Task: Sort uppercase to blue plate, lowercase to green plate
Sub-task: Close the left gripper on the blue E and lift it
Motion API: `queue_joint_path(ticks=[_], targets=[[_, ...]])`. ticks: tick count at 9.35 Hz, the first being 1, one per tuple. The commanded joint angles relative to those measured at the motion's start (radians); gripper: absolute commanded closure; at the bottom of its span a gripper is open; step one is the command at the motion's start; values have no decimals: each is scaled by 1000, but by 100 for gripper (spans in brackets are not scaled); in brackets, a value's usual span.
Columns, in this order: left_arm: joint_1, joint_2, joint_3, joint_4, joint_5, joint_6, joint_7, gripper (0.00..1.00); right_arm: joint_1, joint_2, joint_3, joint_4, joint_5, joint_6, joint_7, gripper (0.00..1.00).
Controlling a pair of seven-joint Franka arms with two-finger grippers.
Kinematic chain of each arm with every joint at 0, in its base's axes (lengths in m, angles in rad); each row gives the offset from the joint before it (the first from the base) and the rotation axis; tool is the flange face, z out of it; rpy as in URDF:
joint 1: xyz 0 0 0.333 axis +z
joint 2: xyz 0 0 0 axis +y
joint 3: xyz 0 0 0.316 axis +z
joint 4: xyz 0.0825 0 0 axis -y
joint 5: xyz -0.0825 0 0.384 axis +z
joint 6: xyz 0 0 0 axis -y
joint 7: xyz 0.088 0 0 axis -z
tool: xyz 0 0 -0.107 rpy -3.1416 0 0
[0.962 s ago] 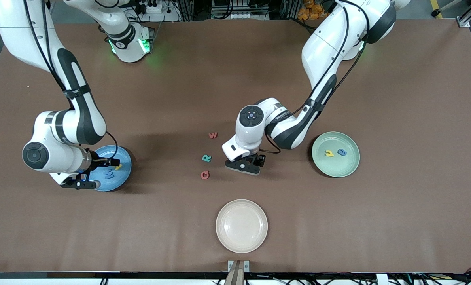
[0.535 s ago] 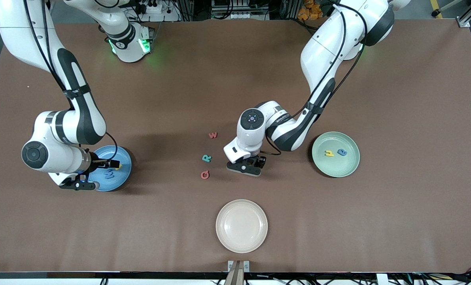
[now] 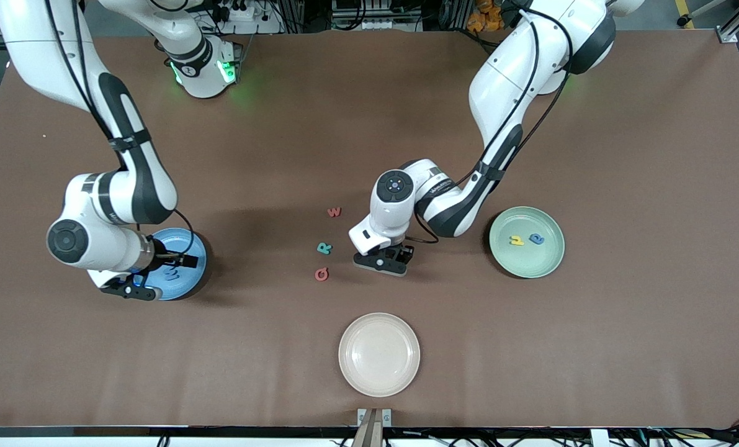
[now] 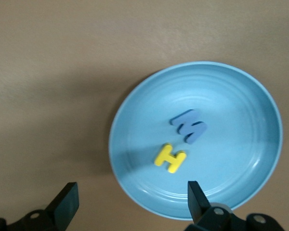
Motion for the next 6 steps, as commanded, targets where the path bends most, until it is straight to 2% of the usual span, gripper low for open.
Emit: queue_joint_path(ticks=[1,6], targets=[[-25,22,18,23,19,23,-43,35,-13,-15,2,-7,7,54,51,0],[-33,25,18,20,19,23,-68,46,-65,-4,1,-6,7,122,45,0]])
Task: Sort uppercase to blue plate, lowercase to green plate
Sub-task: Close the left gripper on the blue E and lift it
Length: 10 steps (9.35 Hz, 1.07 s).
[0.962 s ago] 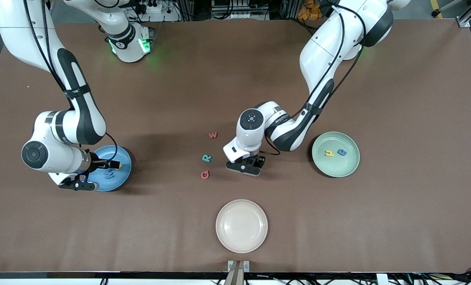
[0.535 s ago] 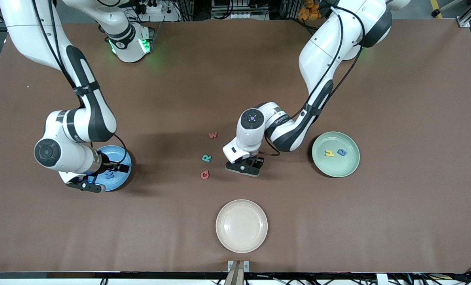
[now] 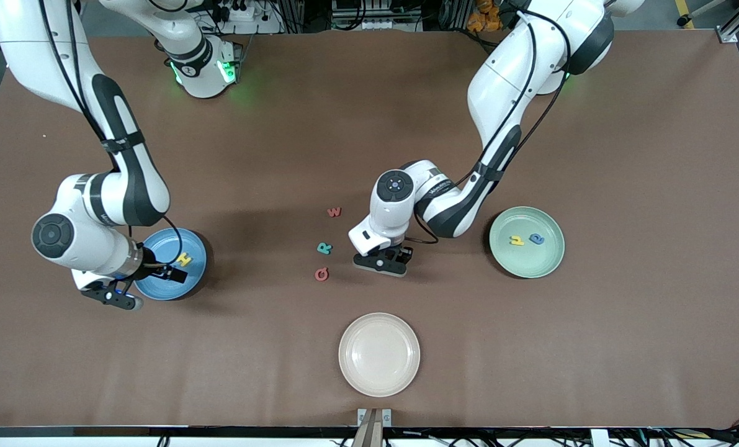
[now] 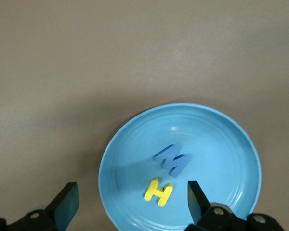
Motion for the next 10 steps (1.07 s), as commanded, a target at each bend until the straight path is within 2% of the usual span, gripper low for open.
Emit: queue_joint_path(ticks=[1,4,6,10], targets=[[-23,20,9,13,19,10,-44,46,-11,-5,10,-8,6,11,5,0],[-23,20,8,10,17,4,-46,47,6,-22,12,-14,6,-8,13,0],[-23,20,8,10,14,1,-47,57,13,-43,12,-13,6,-37,11,0],[-15,17,8,10,15,-2,-58,66,61,-106,12,-11,6,-139,13,0]])
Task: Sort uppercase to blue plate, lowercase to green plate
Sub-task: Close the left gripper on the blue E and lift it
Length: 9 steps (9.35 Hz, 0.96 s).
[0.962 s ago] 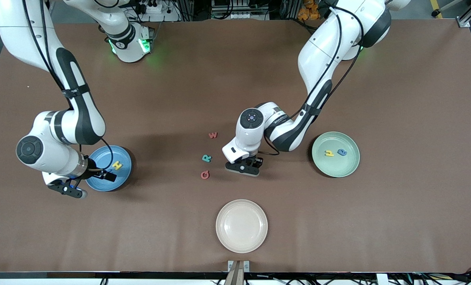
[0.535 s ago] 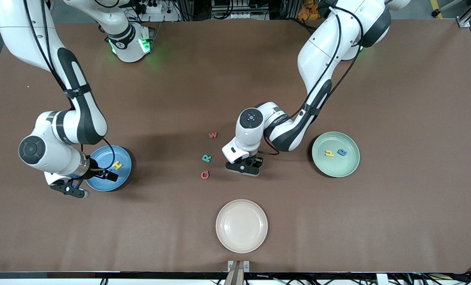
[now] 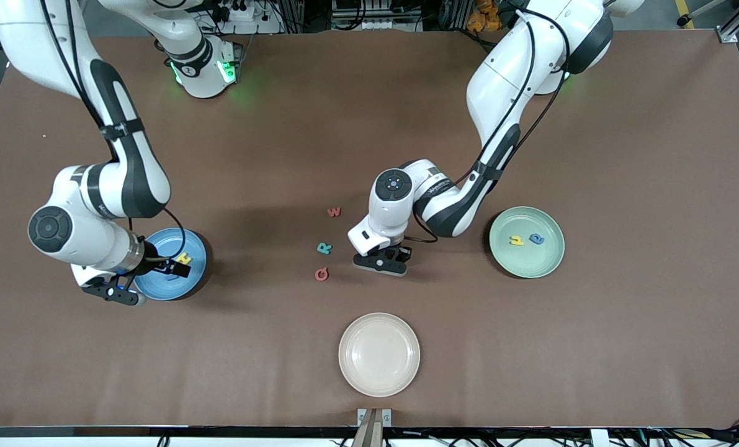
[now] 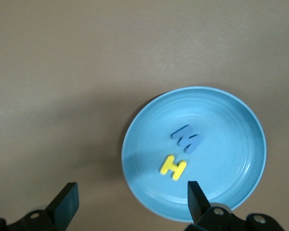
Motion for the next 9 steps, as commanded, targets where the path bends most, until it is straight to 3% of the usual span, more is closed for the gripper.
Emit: queue_joint_path(ticks=[1,2,5,8,9], targets=[[0,11,3,6,15,-1,-27,67,17,-43,2,-16,5,-40,13,0],[5,7,1,6,17,-36,-22,72,34,-48,2,-18,5,-44,13,0],[63,-18,-11,6,-2,-75,54,72,49,-51,0,-15,5,-52,14,0],[121,-61,-40,6,-106,-184,195,73,90,-45,0,8,5,-55,60,0],[173,-76,-78,6,-135,-240,244,73,110,-43,2,16,5,-57,88,0]])
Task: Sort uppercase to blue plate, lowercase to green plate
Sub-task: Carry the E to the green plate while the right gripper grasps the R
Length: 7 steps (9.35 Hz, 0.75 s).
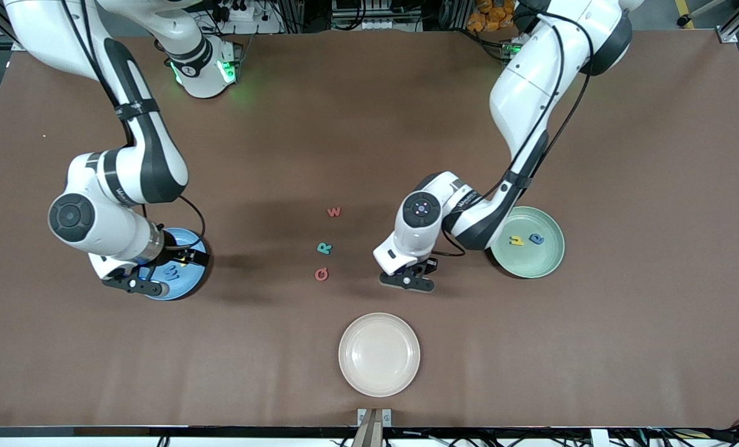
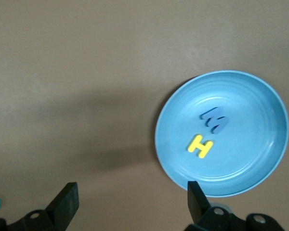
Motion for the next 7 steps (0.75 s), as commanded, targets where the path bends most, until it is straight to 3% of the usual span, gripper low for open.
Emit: queue_joint_path(ticks=[1,7], targets=[[110,-57,-97,-16,-47,-137,101,74,56,-11,-1,12,4,-13,63,0],[337,-183,-224,-33,-47,-443,173,76,255,105,-1,116,4,0,352,0]])
